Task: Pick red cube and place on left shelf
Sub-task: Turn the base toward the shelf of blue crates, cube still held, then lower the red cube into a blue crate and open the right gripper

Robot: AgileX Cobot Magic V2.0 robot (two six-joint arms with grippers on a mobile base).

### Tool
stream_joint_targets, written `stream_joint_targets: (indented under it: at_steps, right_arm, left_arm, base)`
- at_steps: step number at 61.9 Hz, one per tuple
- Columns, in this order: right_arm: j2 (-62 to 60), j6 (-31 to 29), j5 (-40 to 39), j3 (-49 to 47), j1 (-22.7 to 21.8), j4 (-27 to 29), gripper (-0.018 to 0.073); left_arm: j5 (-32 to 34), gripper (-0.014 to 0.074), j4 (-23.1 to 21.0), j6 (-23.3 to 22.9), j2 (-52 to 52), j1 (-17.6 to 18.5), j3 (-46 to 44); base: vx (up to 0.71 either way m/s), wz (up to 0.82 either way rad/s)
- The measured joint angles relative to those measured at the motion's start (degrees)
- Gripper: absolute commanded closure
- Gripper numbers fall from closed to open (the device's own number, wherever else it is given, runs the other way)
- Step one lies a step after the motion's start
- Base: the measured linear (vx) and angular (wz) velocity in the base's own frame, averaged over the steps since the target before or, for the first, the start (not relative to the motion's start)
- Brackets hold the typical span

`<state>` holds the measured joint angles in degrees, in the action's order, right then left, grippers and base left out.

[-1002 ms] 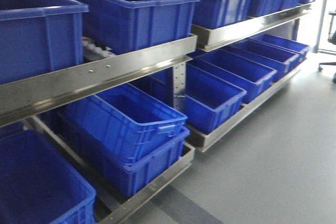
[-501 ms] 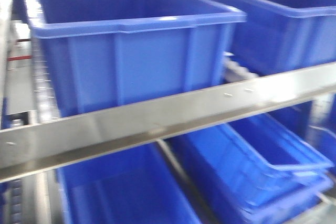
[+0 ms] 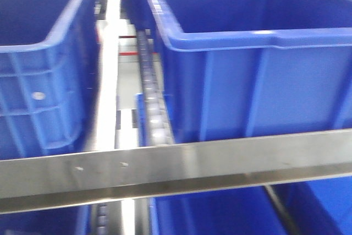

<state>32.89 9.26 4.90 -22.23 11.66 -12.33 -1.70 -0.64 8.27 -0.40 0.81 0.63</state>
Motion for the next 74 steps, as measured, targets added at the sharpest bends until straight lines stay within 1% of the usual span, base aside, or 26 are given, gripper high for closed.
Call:
stream_joint_targets:
  at_steps: [22, 74]
  right_arm:
    - [0.00, 0.00, 0.00, 0.00, 0.00, 0.00, 0.0501]
    - [0.00, 0.00, 0.00, 0.00, 0.00, 0.00, 0.0501]
  left_arm:
    - [0.00, 0.0491, 0.00, 0.00, 0.00, 0.00, 0.00]
    - [0.00, 0.0491, 0.00, 0.00, 0.00, 0.00, 0.00]
  base:
    - [0.04, 0.26]
    - [0.00, 0.00]
